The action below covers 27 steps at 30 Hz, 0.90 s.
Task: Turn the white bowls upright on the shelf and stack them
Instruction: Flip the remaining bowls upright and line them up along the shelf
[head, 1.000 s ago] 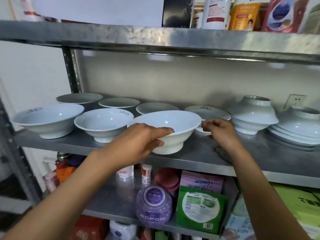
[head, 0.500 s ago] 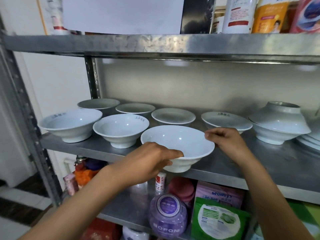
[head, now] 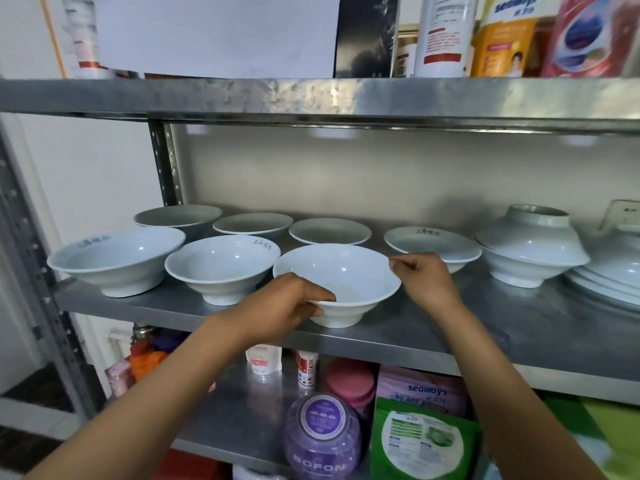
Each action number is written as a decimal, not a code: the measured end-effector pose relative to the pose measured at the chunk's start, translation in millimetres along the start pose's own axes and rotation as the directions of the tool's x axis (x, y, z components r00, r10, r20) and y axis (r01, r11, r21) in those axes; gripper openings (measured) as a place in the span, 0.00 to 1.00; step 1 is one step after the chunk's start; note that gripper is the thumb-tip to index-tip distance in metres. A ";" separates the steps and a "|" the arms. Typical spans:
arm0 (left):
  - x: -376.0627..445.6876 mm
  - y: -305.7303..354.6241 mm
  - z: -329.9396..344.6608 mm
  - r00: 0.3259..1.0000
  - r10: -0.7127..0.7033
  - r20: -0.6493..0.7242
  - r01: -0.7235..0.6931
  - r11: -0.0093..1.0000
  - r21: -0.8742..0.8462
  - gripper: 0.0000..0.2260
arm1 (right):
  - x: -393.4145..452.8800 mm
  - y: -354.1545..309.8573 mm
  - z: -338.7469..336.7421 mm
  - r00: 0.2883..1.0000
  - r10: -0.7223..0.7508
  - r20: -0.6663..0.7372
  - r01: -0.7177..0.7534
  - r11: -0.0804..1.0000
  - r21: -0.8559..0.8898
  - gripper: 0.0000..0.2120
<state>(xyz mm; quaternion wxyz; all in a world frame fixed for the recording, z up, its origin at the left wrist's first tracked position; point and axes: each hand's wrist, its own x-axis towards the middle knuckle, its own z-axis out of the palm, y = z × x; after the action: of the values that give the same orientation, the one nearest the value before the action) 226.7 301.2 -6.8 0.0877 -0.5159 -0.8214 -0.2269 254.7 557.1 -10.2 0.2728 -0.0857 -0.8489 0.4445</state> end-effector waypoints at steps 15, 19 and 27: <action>17.1 -8.7 -0.6 0.993 -0.114 0.030 0.096 0.934 0.344 0.15 | -1.6 -6.8 -9.5 0.997 -0.057 0.053 0.069 0.964 -0.258 0.17; 22.5 13.1 1.6 0.994 -0.086 0.072 0.060 0.950 0.307 0.34 | -18.7 -17.3 -19.6 0.994 -0.109 0.031 0.113 0.924 -0.367 0.11; 59.9 59.5 35.8 0.990 0.045 -0.133 0.002 0.943 0.333 0.29 | -21.6 -1.3 -64.0 0.982 -0.191 0.001 0.152 0.778 -0.609 0.18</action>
<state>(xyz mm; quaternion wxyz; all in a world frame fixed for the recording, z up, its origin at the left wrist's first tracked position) 255.7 387.8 1.1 0.2330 -0.4857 -0.8339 -0.1197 307.4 593.2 11.6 0.2957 -0.1044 -0.9420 0.1197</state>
